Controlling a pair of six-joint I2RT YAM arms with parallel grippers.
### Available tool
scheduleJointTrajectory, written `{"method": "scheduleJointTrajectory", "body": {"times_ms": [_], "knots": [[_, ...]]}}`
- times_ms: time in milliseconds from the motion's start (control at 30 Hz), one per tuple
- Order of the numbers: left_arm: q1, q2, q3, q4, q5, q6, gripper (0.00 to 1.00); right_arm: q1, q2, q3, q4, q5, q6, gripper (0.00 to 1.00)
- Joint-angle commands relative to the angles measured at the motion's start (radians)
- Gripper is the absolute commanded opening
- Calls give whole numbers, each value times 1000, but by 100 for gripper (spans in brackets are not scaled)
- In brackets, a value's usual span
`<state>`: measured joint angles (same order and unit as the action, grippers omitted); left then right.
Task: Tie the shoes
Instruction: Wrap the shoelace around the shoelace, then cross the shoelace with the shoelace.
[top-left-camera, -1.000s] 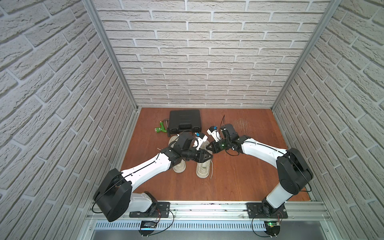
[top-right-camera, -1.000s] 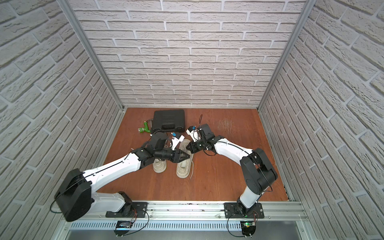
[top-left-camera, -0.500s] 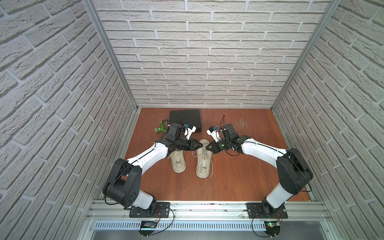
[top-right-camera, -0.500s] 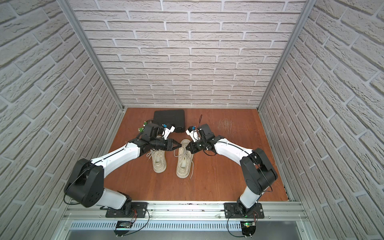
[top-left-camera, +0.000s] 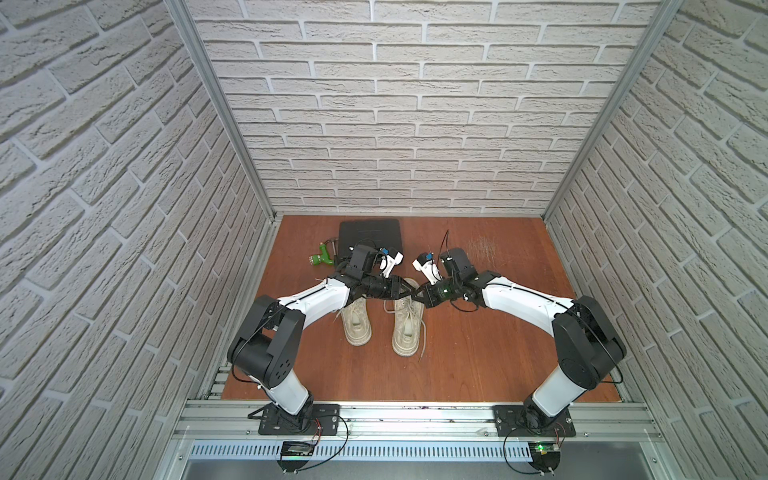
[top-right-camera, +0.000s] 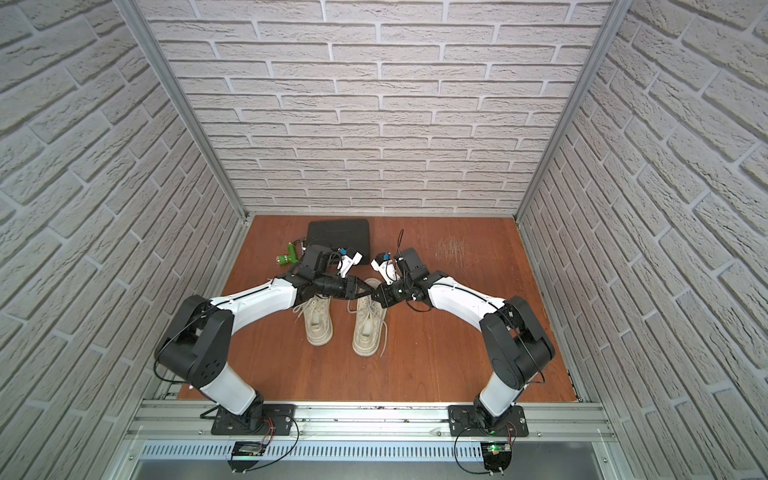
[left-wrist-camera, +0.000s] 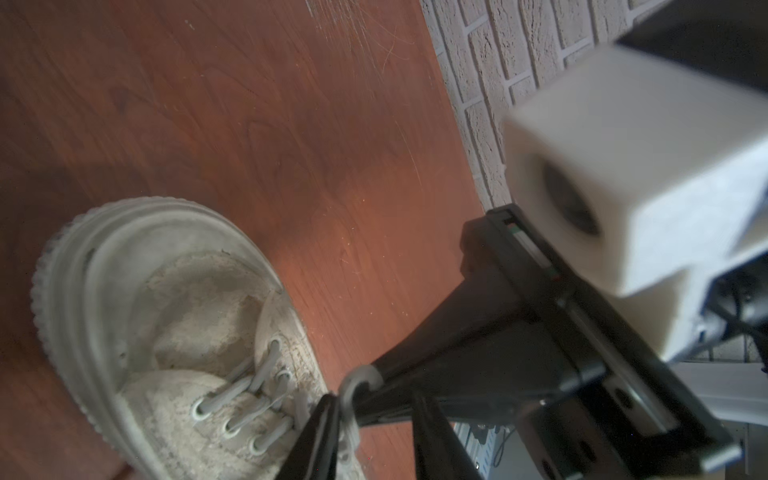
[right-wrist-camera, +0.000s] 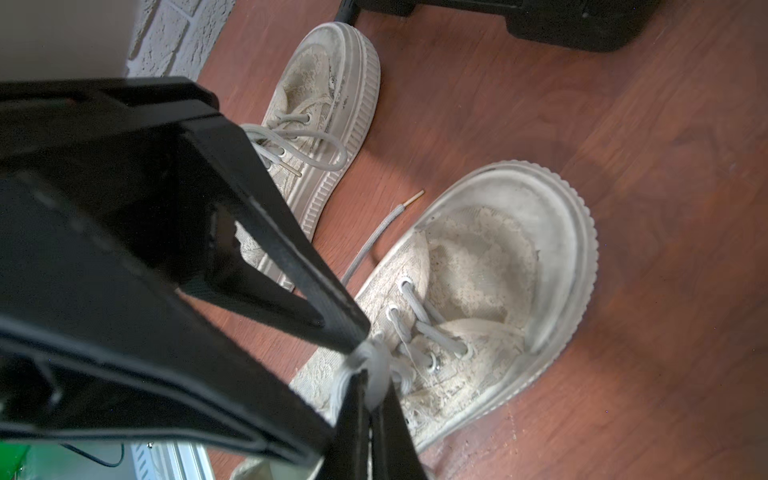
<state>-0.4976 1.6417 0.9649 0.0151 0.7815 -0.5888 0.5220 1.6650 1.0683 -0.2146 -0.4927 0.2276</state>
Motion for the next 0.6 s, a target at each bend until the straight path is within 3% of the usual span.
{"method": "scheduleJointTrajectory", "body": {"times_ms": [0,167,567], "knots": [[-4,13,31,46,-16,-3,38,10,-14,13,33,-27,-14,3],[-3,15,28,67,-15,-12,39,10,-13,12,38,-30,-11,3],[-7,31,29,83,-2,-14,16,13,-12,13,37,-36,-13,3]]}}
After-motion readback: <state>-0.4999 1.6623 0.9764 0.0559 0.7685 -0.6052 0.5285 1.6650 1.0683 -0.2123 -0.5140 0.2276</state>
